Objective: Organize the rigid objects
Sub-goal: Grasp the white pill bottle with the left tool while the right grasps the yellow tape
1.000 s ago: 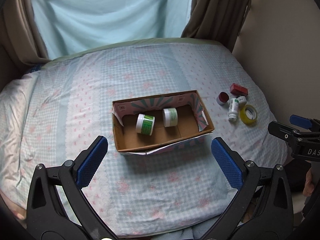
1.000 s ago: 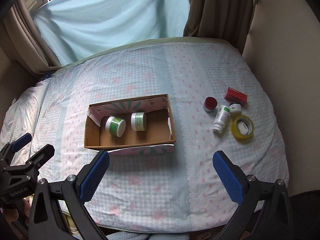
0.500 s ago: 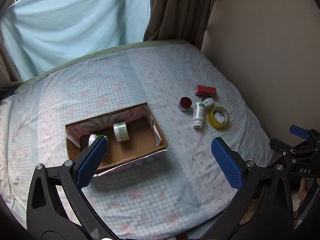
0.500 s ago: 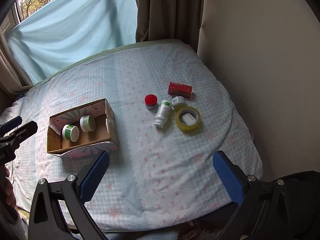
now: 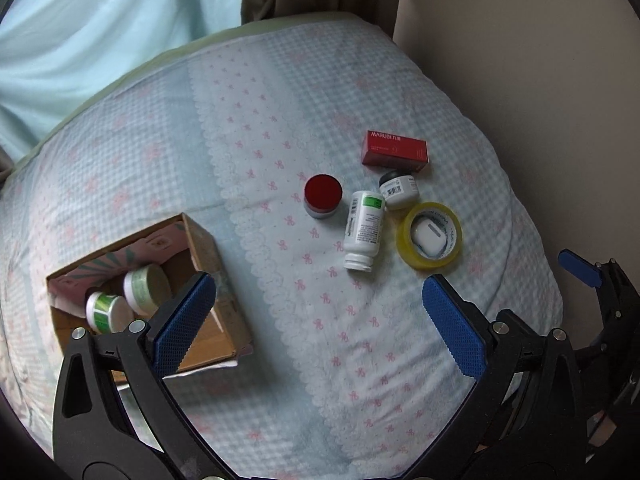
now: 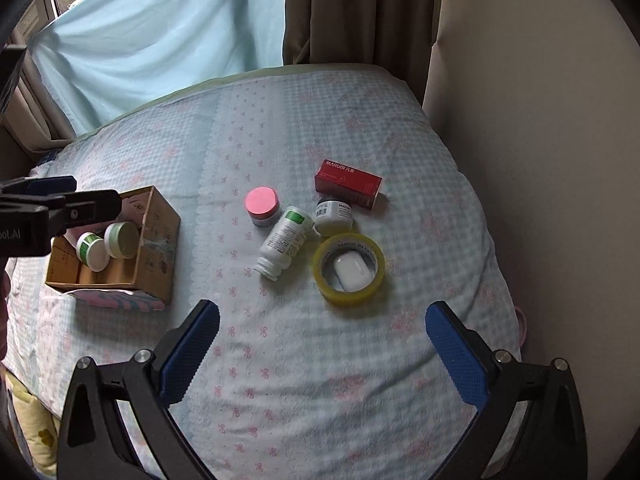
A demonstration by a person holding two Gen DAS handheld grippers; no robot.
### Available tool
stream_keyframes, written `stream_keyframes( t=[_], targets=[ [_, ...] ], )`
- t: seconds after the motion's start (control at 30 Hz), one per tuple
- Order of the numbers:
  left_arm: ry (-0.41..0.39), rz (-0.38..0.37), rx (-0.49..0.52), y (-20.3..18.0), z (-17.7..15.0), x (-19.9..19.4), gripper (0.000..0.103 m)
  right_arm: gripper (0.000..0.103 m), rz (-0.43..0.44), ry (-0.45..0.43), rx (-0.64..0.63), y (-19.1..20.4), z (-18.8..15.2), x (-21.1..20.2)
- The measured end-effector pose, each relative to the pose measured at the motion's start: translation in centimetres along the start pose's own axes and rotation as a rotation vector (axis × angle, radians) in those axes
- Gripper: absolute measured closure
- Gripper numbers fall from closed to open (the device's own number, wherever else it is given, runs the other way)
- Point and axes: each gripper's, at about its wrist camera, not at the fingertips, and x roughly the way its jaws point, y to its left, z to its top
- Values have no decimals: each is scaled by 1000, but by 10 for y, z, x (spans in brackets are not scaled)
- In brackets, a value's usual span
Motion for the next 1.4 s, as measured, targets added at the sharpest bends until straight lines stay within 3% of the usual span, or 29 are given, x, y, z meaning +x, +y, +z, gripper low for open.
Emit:
stream_keyframes(
  t=[0.3, 0.53, 0.6, 0.93, 1.07, 1.1, 1.4],
  targets=[
    [186, -9, 47, -31, 27, 143, 0, 0, 17, 9, -31, -25, -22, 111],
    [257, 2, 38, -36, 33, 205, 1, 0, 30, 22, -46, -35, -21, 160],
    [269, -4, 38, -38, 35, 217, 3, 0, 25, 11, -67, -35, -20, 169],
    [303, -40, 44, -51, 39, 253, 33, 0, 31, -20, -152, -26, -18, 198],
    [288, -20, 84, -64, 43, 260, 54, 0, 7, -24, -163, -26, -16, 199],
    [286, -21, 95, -68, 43, 260, 56, 5, 20, -23, -160, -26, -16, 198],
    [272, -17, 123, -73, 46, 259, 56, 6, 16, -4, -164, -26, -13, 199]
  ],
)
